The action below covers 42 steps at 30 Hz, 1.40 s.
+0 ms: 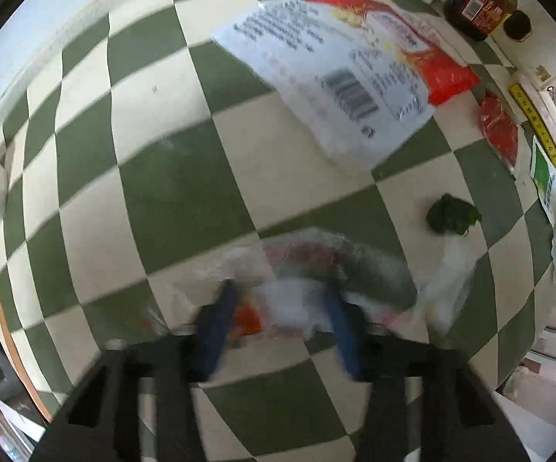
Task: Collect trash
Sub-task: 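Grasp the clear plastic bag with the left tool while the right tool grasps the tissue, then carry the bag and tissue to the bin and open both tools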
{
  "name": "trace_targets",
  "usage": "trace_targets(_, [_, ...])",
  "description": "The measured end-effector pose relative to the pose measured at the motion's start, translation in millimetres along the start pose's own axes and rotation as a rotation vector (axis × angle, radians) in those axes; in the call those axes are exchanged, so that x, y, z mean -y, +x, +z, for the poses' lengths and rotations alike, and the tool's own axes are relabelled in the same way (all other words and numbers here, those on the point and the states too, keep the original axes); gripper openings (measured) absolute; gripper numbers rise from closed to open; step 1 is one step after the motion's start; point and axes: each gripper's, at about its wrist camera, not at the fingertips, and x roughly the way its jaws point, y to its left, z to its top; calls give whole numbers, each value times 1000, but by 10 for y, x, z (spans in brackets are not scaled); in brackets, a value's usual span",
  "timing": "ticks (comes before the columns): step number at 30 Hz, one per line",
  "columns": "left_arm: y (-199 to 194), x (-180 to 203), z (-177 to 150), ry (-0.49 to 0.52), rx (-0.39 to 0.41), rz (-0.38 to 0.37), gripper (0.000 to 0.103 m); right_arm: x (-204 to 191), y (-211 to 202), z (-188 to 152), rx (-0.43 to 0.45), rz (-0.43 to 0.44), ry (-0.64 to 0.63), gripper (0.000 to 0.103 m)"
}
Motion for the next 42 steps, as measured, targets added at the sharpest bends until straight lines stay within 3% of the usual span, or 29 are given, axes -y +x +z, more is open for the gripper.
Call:
trace_targets(1, [3, -14, 8, 8, 3, 5, 3, -28, 41, 38, 3, -11, 0, 103])
trace_targets(4, [-3, -50, 51, 33, 17, 19, 2, -98, 173, 141, 15, -54, 5, 102])
trace_targets(6, [-51, -53, 65, 55, 41, 31, 2, -134, 251, 184, 28, -76, 7, 94])
trace_targets(7, [-79, -60, 65, 60, 49, 31, 2, -161, 301, 202, 35, -88, 5, 82])
trace_targets(9, [-176, -25, 29, 73, 72, 32, 2, -240, 363, 211, 56, -127, -15, 69])
trace_targets(10, [-222, -22, 24, 83, 87, 38, 2, -296, 366, 211, 79, -139, -36, 50])
trace_targets(11, [-287, 7, 3, 95, 104, 47, 2, -338, 367, 207, 95, -168, -53, 41])
trace_targets(13, [-424, 92, -52, 116, 138, 61, 2, -347, 356, 191, 108, -148, -55, 5])
trace_targets(17, [-745, 243, -79, 170, 235, 101, 2, -215, 220, 60, 110, -60, -29, 4])
trace_targets(20, [-1004, 372, 114, 201, 303, 126, 2, -107, -8, -109, 142, -18, -43, 4])
trace_targets(27, [-1345, 937, 62, 301, 375, 57, 2, 296, -645, -524, 229, 47, -16, 4])
trace_targets(36, [-1862, 2288, -581, 555, 426, -122, 2, 1556, -1439, -1096, 330, 82, 139, 4])
trace_targets(42, [-1727, 3553, -1376, 802, 310, -243, 2, 2782, -1554, -1661, 339, 54, 335, 4])
